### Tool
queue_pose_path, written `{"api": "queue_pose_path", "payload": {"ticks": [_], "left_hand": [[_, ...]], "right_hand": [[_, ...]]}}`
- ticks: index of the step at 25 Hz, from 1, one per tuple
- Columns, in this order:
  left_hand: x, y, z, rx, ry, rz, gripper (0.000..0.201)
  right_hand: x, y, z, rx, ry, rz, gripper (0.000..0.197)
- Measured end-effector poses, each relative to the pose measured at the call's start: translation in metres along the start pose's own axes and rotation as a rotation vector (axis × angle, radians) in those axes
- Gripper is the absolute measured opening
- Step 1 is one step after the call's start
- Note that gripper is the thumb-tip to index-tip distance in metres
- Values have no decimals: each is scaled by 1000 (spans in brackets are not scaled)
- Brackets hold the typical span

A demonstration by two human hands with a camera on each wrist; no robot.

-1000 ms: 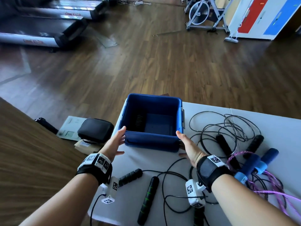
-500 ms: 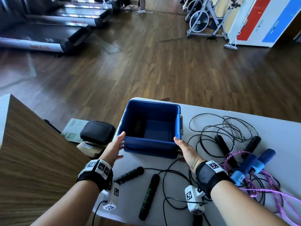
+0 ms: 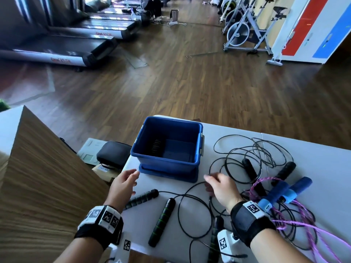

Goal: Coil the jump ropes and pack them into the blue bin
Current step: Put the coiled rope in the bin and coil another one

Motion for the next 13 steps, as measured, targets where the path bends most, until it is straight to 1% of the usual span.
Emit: {"api": "queue_pose_path", "payload": {"ticks": [1,2,4,6,8,9,11,13], "left_hand": [[-1,10,-7,-21,-17,14,15],[-3,20,-16,-34,-47,25,13],[-4,38,-34,-51,-140,27,15],[-7,58,-49,-98,-271,34,18],[-10,73,-57,-166,-445,59,12],[-10,76,-57,-210,-522,81,9],[-7,74,-58,-293,-632,120,12],[-2,67,-58,-355,-752,138,19]], "right_hand": [[1,4,4,25,77,-22,26],[-1,8,6,53,158,-57,25],[-11,16,6,111,294,-129,24],[-26,30,4,176,388,-215,22],[-45,44,1,256,495,-297,21],[-55,51,-1,288,548,-339,20],[-73,65,-5,339,655,-400,20],[-89,75,-7,328,731,-429,21]]}}
Point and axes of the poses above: each hand's wrist, its own y-axis away from the middle knuckle, its own x-axis out of the back of the hand, z = x × y, the point moved 3 cm from there along -y, towards the middle knuckle, and after that the axes turned 5 degrees about z, right-handed, at the moved point
